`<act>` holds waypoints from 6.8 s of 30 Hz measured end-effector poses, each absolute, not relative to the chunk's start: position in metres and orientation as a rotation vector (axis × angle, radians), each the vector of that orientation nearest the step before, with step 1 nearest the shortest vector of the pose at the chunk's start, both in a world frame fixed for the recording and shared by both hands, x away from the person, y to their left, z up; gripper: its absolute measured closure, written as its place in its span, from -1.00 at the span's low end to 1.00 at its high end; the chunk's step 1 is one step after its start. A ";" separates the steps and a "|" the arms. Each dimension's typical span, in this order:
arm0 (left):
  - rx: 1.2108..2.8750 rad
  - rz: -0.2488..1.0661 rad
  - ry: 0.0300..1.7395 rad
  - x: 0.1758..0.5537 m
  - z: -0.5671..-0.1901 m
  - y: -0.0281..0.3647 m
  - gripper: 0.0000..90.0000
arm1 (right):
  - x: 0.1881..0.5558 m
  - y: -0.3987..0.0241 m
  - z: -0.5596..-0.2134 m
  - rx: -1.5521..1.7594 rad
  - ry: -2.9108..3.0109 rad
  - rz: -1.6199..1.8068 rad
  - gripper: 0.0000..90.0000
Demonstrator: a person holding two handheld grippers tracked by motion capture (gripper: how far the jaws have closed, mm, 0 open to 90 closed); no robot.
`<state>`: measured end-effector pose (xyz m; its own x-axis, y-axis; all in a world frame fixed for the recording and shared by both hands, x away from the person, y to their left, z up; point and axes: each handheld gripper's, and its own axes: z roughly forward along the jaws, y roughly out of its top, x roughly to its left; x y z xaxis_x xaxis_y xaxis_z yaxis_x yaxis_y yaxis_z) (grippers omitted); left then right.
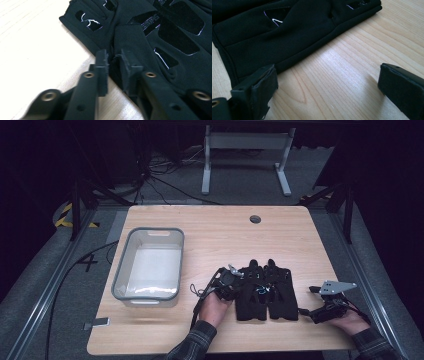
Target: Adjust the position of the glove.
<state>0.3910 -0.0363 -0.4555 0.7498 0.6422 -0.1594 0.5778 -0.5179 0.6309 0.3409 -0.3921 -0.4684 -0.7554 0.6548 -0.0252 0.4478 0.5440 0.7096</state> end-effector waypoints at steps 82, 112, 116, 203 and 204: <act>2.015 -0.075 0.767 0.406 -0.393 -0.059 0.95 | 0.398 -0.318 -0.455 0.727 2.629 1.089 1.00; 2.088 -0.111 0.719 0.411 -0.409 -0.102 0.95 | 0.396 -0.327 -0.458 0.733 2.645 1.094 1.00; 2.109 -0.123 0.712 0.411 -0.416 -0.109 0.95 | 0.396 -0.327 -0.459 0.730 2.643 1.101 1.00; 2.332 -0.110 0.623 0.366 -0.443 -0.036 0.94 | 0.364 -0.396 -0.467 0.950 2.449 1.035 -0.75; 2.325 -0.103 0.622 0.365 -0.441 -0.037 0.90 | 0.364 -0.396 -0.467 0.950 2.450 1.035 -0.75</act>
<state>0.3651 -0.0365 -0.4410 0.8807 0.4059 -0.2442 0.4628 -0.6275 0.6262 0.3639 -0.3959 -0.4672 -0.7293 0.6835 -0.0309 0.4544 0.5176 0.7250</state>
